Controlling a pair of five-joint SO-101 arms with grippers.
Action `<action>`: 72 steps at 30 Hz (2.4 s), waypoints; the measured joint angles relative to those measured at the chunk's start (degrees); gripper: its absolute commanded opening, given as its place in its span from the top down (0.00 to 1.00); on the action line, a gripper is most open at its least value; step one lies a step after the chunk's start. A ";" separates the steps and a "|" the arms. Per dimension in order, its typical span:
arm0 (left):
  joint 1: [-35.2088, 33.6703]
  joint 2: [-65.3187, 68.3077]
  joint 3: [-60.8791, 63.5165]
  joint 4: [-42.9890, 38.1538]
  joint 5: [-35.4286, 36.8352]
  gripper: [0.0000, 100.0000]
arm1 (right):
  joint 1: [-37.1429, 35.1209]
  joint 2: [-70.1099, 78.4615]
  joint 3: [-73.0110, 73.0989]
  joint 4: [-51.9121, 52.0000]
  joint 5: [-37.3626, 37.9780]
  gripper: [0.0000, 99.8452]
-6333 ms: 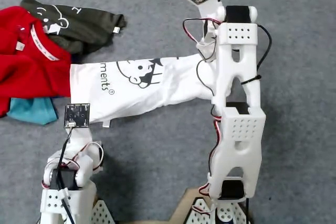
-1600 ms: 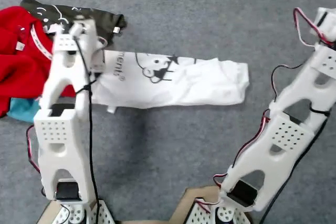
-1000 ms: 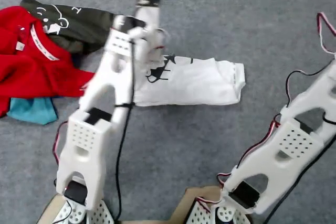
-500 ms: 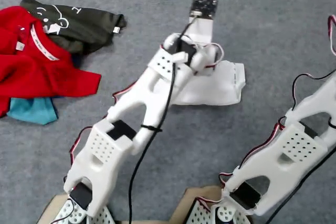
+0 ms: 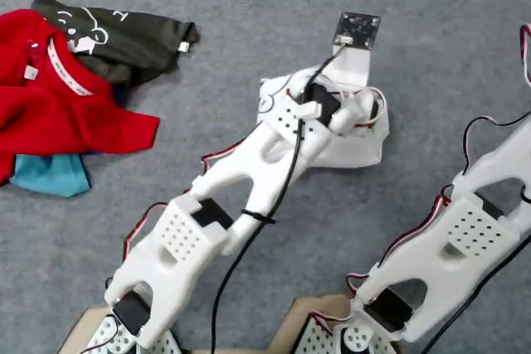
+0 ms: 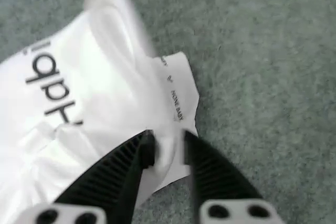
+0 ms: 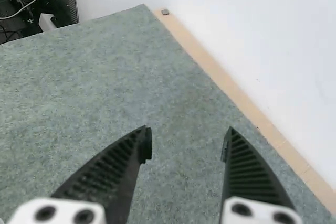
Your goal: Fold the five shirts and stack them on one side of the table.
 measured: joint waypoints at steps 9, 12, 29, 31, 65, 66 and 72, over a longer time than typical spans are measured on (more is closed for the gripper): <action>-6.77 0.09 -28.04 16.00 -5.36 0.97 | -5.01 0.00 0.00 4.04 1.32 0.77; -13.89 -0.18 -36.92 23.30 -9.67 0.97 | -12.22 0.00 0.79 6.59 4.66 0.84; -36.40 -22.95 5.54 31.74 -18.81 0.97 | -44.84 18.20 17.49 3.60 5.71 0.99; -36.31 -29.89 19.16 26.37 -18.81 0.97 | -44.57 19.08 17.49 3.69 5.71 0.99; -35.52 -40.53 88.70 -30.51 -14.42 0.97 | -35.16 2.90 50.11 9.14 8.09 0.99; -35.52 -40.53 88.70 -30.51 -14.42 0.97 | -35.16 1.93 51.34 9.14 8.53 0.99; -35.52 -40.53 88.70 -30.51 -14.42 0.97 | -34.99 -3.43 61.10 9.14 10.20 0.99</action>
